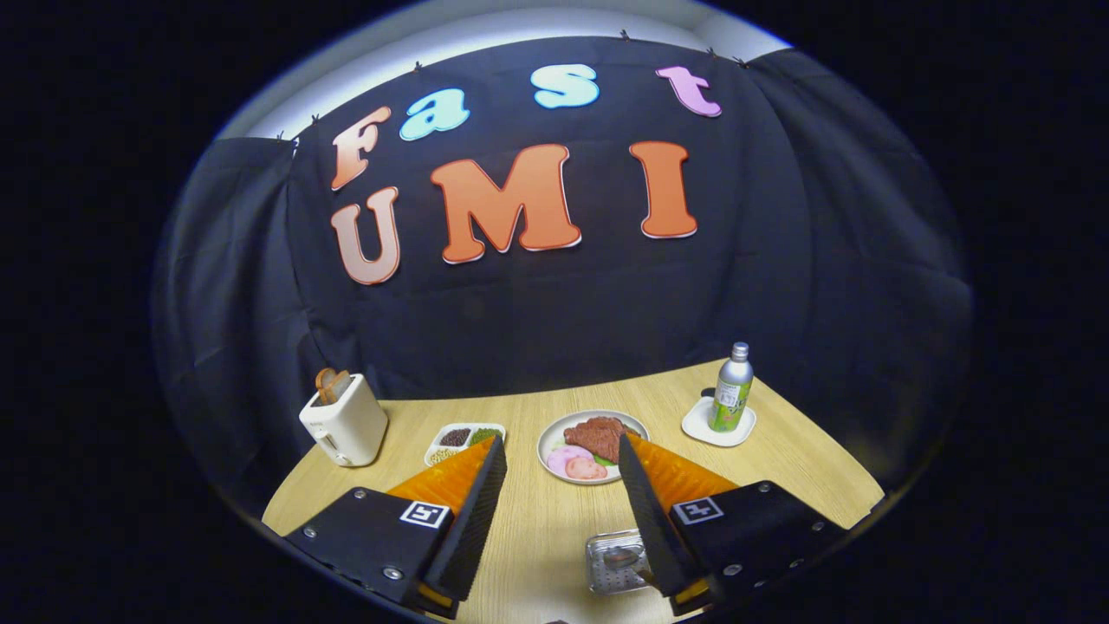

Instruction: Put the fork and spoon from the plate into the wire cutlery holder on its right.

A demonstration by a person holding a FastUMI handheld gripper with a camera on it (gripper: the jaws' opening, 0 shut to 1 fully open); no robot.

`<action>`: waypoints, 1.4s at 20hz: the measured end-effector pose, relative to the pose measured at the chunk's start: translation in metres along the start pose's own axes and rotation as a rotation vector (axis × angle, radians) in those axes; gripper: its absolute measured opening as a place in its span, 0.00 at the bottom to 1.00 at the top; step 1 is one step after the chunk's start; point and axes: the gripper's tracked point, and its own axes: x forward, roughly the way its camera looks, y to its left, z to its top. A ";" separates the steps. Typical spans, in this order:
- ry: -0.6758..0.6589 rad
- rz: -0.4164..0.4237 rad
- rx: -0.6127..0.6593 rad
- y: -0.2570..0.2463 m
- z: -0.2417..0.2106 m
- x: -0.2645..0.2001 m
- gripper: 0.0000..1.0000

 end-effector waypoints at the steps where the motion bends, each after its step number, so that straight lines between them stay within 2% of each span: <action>1: -0.032 0.011 -0.008 0.011 0.008 -0.003 0.80; 5: -0.148 0.034 -0.015 0.050 0.034 -0.010 0.85; 8: -0.138 0.074 -0.039 0.081 0.026 -0.011 0.85; 16: 0.075 0.234 -0.124 0.174 -0.042 -0.007 0.94; 19: 0.143 0.291 -0.161 0.201 -0.068 -0.005 0.94; 24: 0.311 0.373 -0.185 0.233 -0.121 -0.010 0.95; 28: 0.496 0.392 -0.262 0.240 -0.176 -0.012 0.95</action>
